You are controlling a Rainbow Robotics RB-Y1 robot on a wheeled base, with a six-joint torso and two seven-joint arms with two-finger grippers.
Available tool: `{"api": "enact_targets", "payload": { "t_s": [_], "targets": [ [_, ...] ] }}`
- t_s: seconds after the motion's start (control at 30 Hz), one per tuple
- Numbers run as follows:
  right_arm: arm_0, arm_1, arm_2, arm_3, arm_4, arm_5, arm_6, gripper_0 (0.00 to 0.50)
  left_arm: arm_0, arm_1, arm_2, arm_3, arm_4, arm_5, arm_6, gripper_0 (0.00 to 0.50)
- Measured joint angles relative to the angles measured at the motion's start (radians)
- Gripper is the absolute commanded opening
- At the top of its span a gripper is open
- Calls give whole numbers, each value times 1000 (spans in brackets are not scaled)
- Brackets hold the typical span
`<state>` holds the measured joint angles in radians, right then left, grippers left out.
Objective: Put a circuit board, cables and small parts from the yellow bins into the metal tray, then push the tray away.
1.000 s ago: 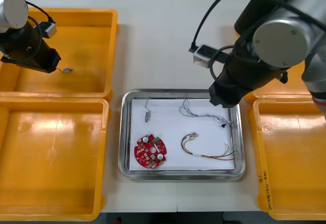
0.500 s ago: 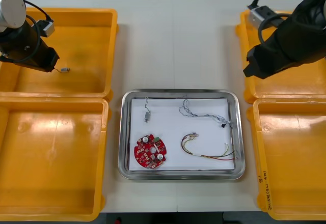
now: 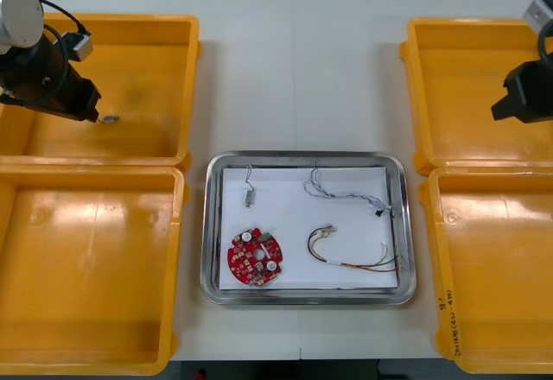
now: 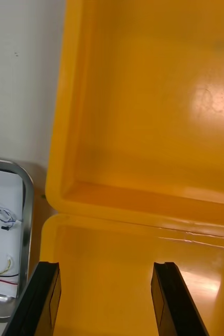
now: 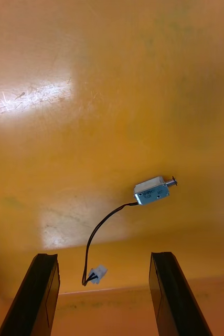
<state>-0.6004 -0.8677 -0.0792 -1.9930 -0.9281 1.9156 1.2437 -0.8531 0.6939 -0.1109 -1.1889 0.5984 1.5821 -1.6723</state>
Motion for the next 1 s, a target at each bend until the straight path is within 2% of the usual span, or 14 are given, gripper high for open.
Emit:
{"api": "enact_targets", "payload": {
  "t_s": [0.37, 0.83, 1.0],
  "targets": [
    [125, -55, -140, 0, -34, 0, -4, 500, 0, 0, 45, 0, 2, 3, 0, 500],
    [294, -57, -235, -2, -66, 0, -31, 500, -36, -1, 46, -27, 2, 61, 5, 500],
    [331, -57, -247, -2, -66, -1, -31, 500, -36, -10, 46, -38, -1, 60, 80, 500]
  ]
}}
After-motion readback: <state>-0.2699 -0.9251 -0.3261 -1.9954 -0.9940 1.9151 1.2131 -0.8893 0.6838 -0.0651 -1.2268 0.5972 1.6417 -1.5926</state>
